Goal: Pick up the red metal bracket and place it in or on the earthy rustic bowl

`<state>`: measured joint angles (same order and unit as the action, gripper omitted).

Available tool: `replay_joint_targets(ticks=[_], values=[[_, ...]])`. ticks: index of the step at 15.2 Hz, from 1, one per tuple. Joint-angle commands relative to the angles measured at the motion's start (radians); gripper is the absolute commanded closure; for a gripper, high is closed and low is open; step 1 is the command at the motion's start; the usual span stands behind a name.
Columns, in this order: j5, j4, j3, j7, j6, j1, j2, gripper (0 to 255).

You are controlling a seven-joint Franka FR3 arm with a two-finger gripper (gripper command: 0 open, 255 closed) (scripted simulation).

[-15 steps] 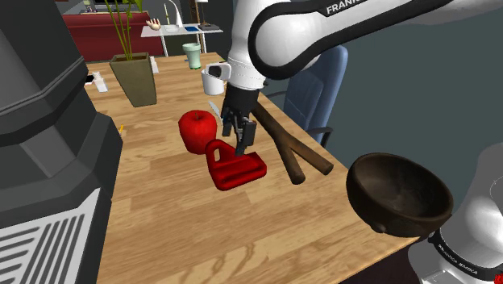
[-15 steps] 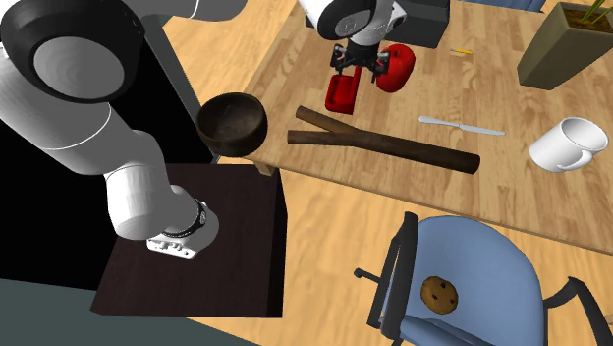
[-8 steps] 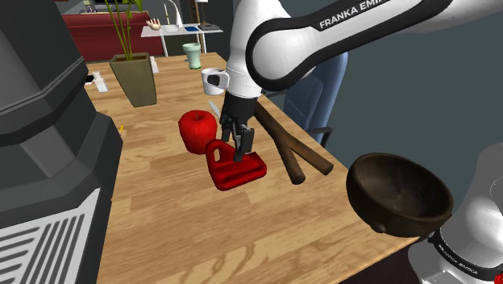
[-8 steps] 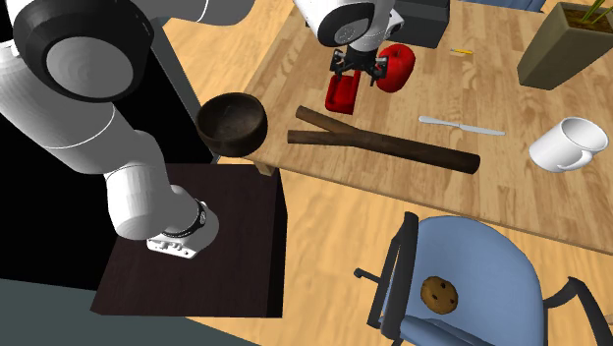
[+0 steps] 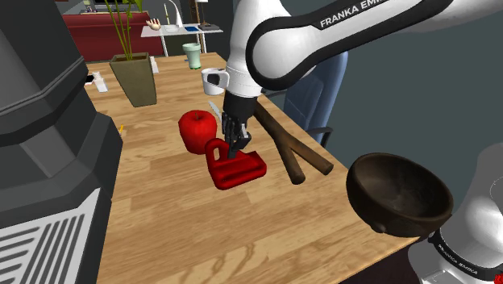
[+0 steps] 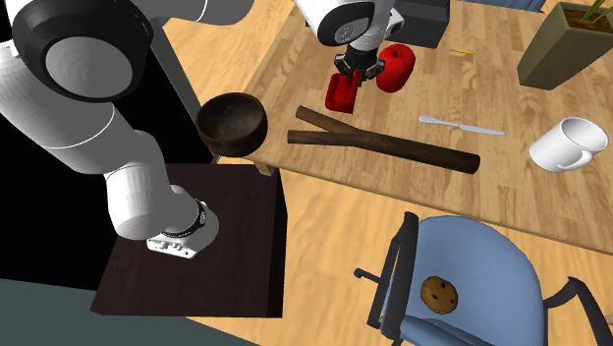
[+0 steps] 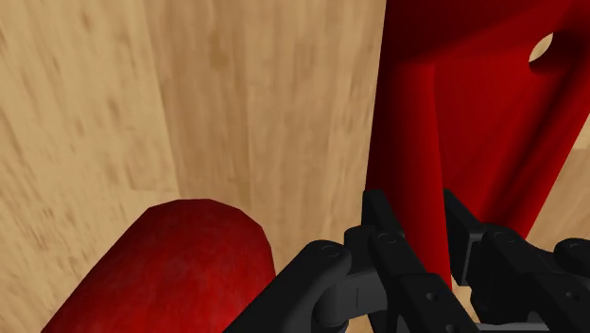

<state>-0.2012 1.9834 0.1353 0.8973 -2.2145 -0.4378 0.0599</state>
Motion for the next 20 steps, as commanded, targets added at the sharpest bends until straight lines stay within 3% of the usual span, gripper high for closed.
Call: replay_joint_targets(ticks=[1,5,20], values=[[0.001,0.002,0.000,0.000,0.000,0.000,0.002,255],[0.001,0.002,0.000,0.001,0.000,0.000,0.002,255],[0.015,-0.150,-0.004,-0.032,0.191,0.004,-0.039,255]])
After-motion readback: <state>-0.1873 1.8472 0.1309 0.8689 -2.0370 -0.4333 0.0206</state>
